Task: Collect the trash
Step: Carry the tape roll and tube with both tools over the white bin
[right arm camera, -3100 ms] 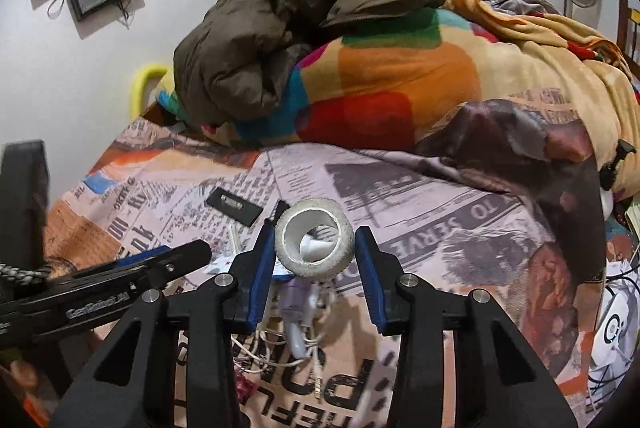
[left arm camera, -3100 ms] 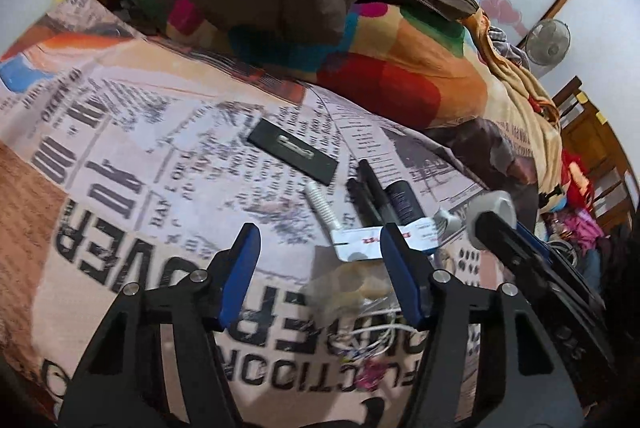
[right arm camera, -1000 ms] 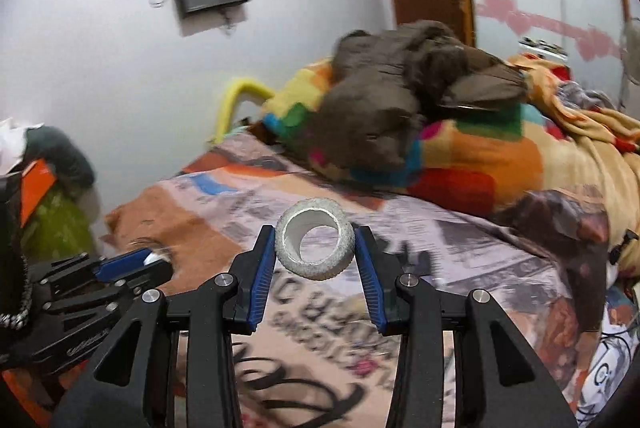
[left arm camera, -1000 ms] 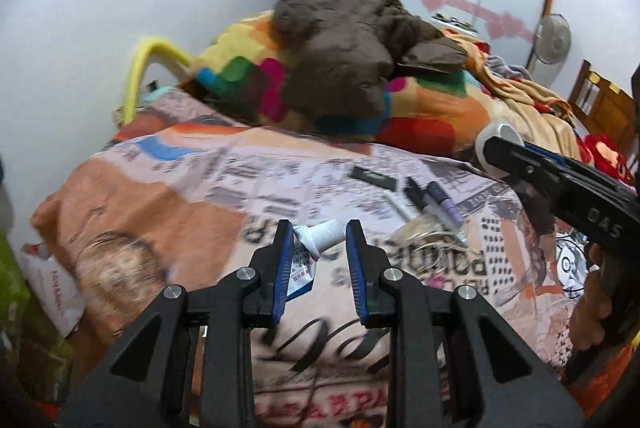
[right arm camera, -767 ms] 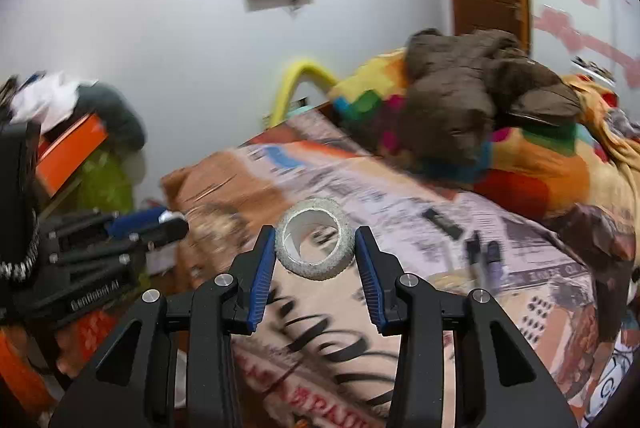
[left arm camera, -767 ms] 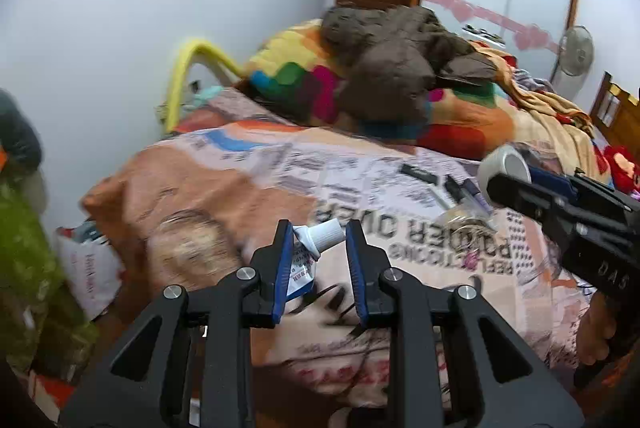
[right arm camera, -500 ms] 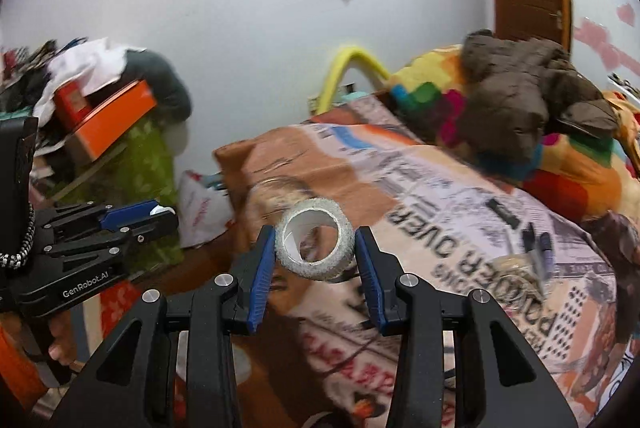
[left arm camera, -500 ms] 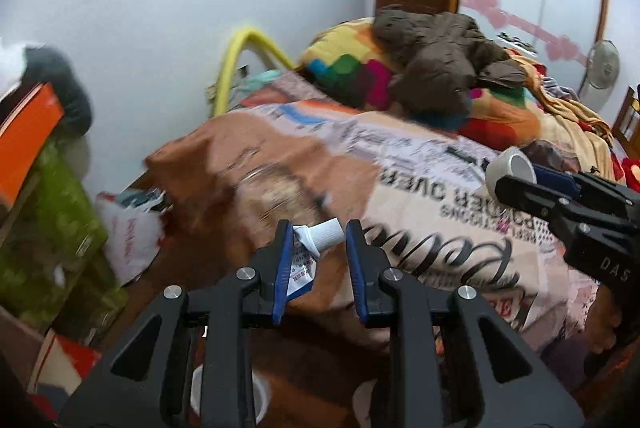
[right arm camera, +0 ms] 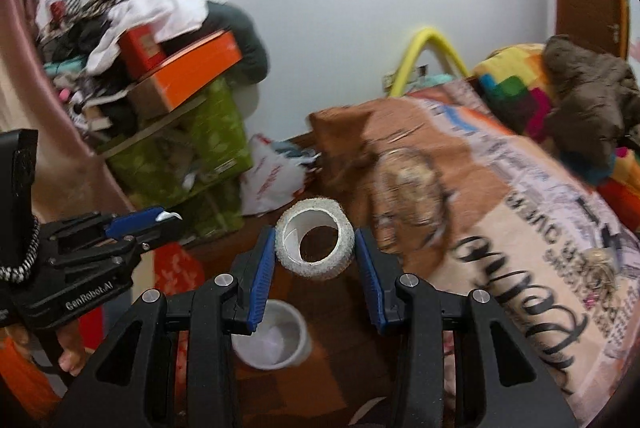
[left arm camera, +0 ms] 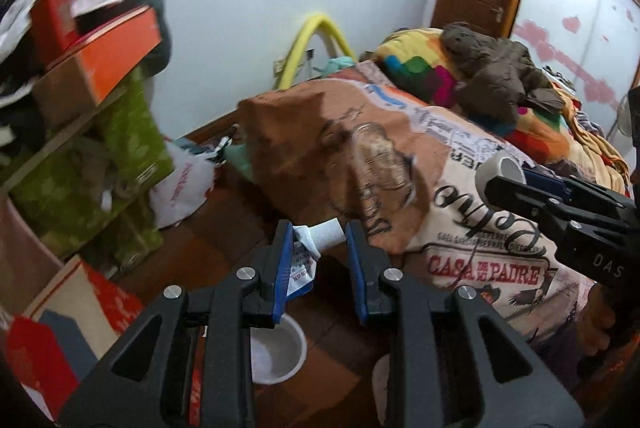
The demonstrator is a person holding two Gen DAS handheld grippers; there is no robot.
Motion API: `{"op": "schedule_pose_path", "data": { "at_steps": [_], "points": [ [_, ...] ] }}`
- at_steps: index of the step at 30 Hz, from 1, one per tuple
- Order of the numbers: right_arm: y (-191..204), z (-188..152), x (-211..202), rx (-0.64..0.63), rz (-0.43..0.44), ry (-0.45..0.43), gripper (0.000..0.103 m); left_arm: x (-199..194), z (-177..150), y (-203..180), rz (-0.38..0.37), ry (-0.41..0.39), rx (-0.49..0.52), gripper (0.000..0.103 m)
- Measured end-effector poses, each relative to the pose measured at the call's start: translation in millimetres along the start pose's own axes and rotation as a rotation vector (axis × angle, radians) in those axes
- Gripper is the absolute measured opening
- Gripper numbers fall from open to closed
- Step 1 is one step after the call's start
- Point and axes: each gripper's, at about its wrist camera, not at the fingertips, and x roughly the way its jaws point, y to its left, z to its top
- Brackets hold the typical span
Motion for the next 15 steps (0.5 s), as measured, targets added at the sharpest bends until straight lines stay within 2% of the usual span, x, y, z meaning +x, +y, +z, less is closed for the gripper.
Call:
{"op": "schedule_pose_path", "data": {
  "at_steps": [7, 15],
  "points": [
    [35, -19, 37, -0.02, 0.075, 0.11, 0.037, 18, -48, 51, 0.003, 0.081, -0.121, 0.026],
    [49, -54, 95, -0.022, 0.084, 0.294, 0.037, 66, -107, 85, 0.002, 0.22, -0.252, 0.026]
  ]
}}
